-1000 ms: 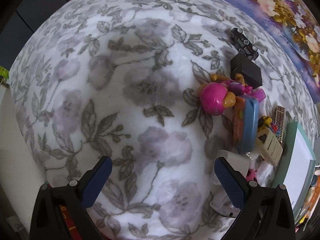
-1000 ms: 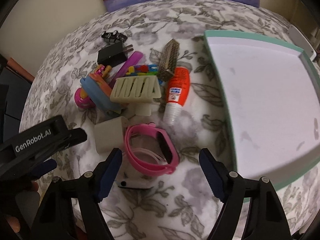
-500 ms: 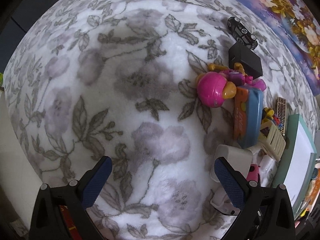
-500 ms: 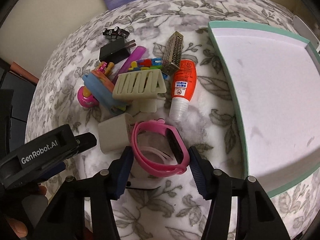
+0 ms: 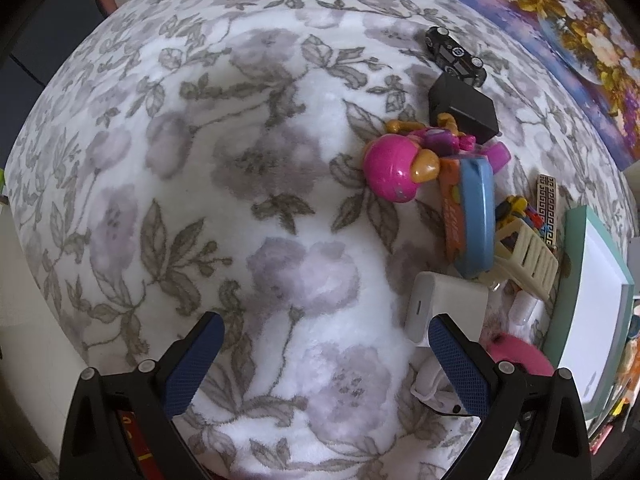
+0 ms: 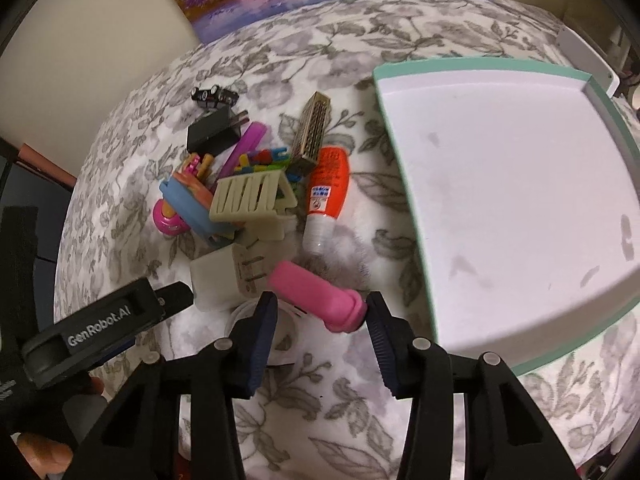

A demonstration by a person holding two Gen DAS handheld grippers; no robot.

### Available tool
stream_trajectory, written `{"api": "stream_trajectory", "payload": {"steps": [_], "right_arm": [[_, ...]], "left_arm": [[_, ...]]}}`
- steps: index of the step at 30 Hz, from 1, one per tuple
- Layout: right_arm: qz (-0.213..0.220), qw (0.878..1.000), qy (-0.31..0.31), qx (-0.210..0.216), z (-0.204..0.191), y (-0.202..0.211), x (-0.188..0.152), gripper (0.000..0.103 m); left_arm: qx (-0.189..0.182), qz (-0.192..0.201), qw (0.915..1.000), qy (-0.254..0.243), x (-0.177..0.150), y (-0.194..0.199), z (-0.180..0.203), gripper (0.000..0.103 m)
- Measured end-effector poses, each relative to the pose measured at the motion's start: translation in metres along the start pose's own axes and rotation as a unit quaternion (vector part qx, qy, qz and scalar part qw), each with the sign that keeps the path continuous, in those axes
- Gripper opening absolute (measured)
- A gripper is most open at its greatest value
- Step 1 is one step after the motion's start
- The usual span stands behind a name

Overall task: Organize rigid objects
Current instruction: 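Lower the right tool onto the pink watch band and close it, then lift the pink band with the right tool while the left tool grasps the white watch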

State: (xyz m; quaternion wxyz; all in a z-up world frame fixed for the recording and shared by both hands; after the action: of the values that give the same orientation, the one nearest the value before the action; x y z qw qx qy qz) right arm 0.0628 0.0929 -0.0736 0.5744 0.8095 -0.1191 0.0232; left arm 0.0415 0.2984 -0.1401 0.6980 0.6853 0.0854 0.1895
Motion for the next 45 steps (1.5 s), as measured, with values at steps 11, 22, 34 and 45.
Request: {"api": "stream_trajectory", "payload": {"steps": [11,22,34,45], "right_arm": [[-0.015,0.999,0.012,-0.025,0.012,-0.007,-0.005,0.030],[-0.002,1.000,0.014,-0.014,0.014,-0.002,-0.001,0.021],[0.041,0.999,0.010,-0.007,0.014,0.030,0.010,0.021],[0.083,0.996,-0.018,-0.020,0.038,0.053,0.027,0.021]], "left_arm": [[0.006,-0.004,0.9999,-0.012,-0.002,-0.001,0.007,0.103],[0.000,-0.006,0.9998,-0.018,-0.005,-0.001,0.011,0.103],[-0.012,0.008,0.9993,-0.033,-0.008,0.020,0.017,0.103],[-0.030,0.004,0.9947,-0.099,-0.018,0.031,0.062,0.091]]}}
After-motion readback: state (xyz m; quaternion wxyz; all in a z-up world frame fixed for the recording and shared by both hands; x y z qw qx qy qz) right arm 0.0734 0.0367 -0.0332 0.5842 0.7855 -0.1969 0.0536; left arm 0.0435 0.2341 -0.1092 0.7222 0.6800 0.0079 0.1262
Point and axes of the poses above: each gripper's, at about its wrist camera, not at the fingertips, and y roughly against the way its jaws point, z to its right, x to its top, the point moved 4 cm from there along -y, roughly the way its jaws point, and after that the axes turned 15 degrees about -y, right-handed, at the moved point
